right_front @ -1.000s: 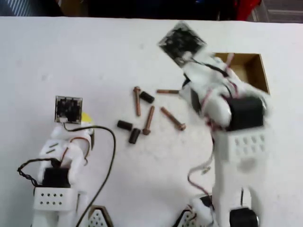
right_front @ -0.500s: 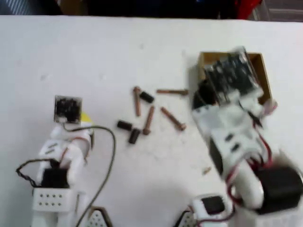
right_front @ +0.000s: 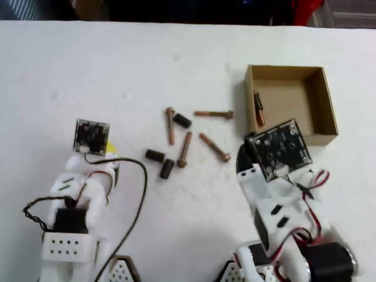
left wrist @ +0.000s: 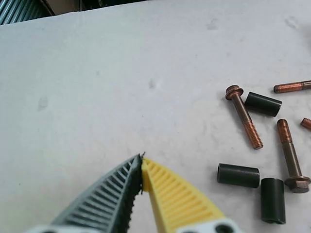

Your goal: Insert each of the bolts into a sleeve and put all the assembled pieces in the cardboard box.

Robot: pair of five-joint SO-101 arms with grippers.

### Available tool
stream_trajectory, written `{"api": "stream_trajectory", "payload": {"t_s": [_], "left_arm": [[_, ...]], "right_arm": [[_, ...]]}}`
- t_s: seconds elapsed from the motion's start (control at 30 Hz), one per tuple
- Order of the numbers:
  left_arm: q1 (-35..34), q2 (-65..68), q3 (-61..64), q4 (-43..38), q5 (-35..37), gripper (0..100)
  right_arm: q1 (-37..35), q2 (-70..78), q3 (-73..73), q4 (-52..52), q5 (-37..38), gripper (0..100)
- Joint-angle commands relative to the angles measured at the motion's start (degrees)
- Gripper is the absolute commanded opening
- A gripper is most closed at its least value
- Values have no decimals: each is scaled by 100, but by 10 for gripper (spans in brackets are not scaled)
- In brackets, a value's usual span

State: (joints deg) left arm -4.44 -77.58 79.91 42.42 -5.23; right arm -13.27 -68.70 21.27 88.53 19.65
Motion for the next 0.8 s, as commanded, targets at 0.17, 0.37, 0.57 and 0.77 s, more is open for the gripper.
{"api": "stream_trajectory", "payload": {"t_s": [0.17, 0.37, 0.57, 0.77], "left_arm": [[259, -48, -79, -105, -396, 23], [743, -40, -44, -18, -818, 22], [760, -40, -149, 88, -958, 21], [1059, -31, -721, 721, -1231, 21]], "right_arm": [[4, -532, 1530, -1077, -70, 17], [-4, -1481, 2690, -1824, -35, 17], [-4, -2466, 3842, -2466, -62, 17], [-4, -3222, 4527, -2633, -70, 17]]}}
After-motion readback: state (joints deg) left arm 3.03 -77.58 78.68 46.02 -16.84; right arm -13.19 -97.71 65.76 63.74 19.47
